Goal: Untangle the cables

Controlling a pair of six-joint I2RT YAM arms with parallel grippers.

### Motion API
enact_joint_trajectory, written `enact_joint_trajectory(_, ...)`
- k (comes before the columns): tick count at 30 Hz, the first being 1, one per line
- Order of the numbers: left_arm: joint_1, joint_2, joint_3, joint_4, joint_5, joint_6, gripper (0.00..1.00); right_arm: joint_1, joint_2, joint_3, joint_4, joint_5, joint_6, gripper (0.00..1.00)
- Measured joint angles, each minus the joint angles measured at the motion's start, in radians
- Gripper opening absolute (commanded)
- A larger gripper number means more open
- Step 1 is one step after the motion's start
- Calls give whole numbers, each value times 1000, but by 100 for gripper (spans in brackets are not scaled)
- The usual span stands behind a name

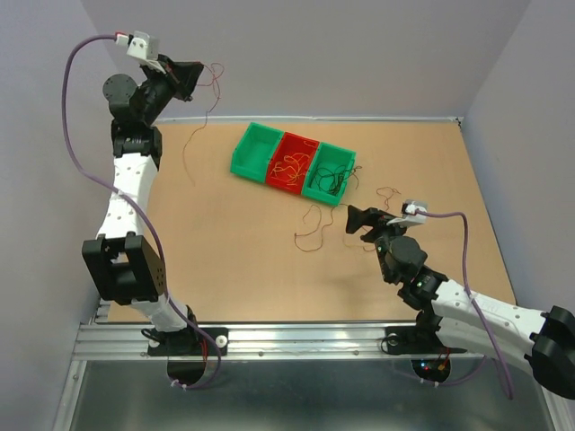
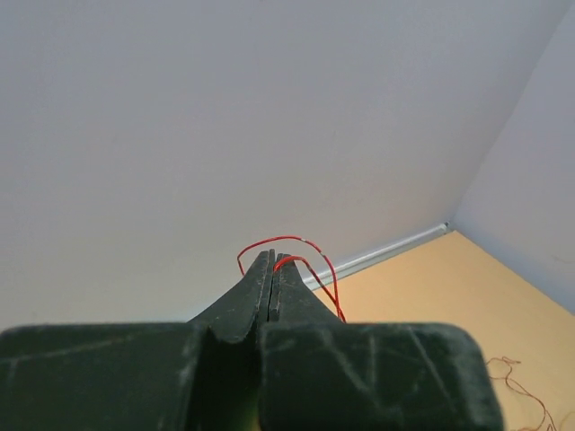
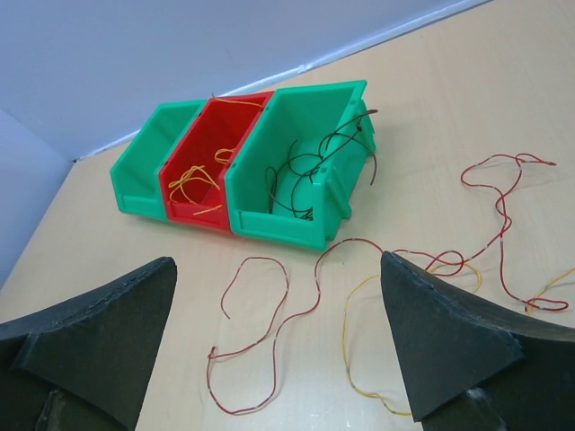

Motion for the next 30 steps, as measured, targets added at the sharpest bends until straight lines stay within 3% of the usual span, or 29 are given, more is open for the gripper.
enact_joint_trajectory(9,-12,146,1,-10,95,7,0,0,0,0,0,-21,-8,100)
enact_joint_trajectory(30,-96,192,-5,5,72,109,0,0,0,0,0,-43,-15,100)
